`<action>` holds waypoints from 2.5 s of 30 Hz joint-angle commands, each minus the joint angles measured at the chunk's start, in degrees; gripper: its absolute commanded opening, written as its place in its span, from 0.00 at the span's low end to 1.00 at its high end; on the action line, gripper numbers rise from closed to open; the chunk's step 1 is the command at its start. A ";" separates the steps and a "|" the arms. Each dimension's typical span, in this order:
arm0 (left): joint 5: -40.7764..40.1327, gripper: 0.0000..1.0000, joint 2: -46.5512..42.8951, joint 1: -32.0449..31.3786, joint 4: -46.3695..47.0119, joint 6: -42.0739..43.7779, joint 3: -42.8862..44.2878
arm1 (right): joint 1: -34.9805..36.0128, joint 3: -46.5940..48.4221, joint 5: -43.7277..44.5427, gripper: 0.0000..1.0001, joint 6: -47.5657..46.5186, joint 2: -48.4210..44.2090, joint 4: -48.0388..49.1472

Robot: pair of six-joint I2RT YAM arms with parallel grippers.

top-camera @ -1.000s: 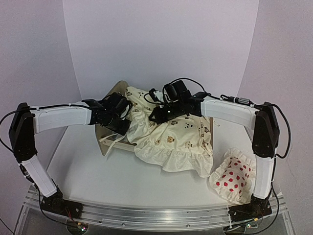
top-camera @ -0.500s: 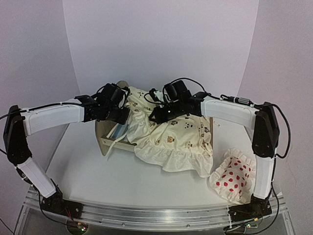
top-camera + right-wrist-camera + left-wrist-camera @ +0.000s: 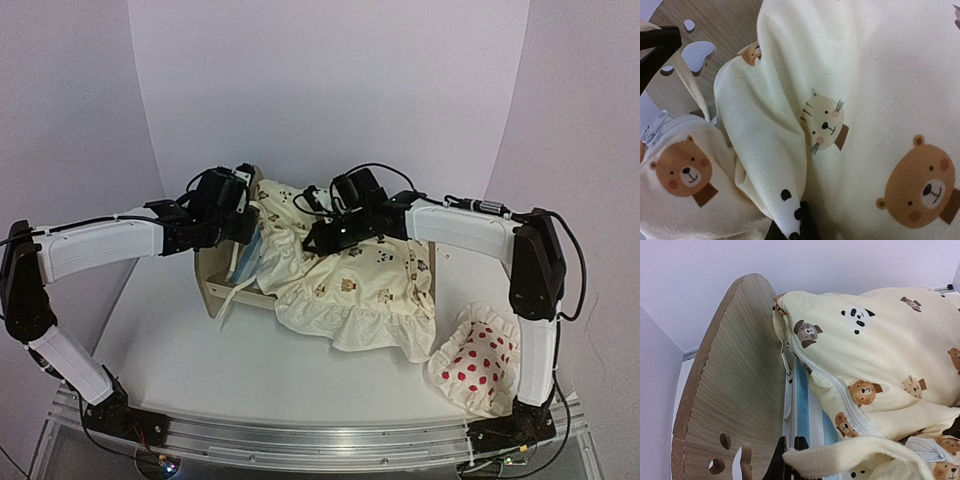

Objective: Set up the pet bed

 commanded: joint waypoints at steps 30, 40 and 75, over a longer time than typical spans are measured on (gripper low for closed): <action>-5.13 0.00 -4.00 0.16 -4.96 -9.88 -11.47 | -0.66 8.87 -7.38 0.00 6.35 9.69 -3.25; 2.07 0.10 -4.02 0.04 -14.23 -18.17 -11.41 | -0.66 11.20 -6.82 0.00 7.47 12.22 -3.54; 22.37 0.18 -9.60 -5.02 -14.61 -21.32 -20.08 | -0.39 13.89 -7.99 0.00 8.77 14.99 -3.95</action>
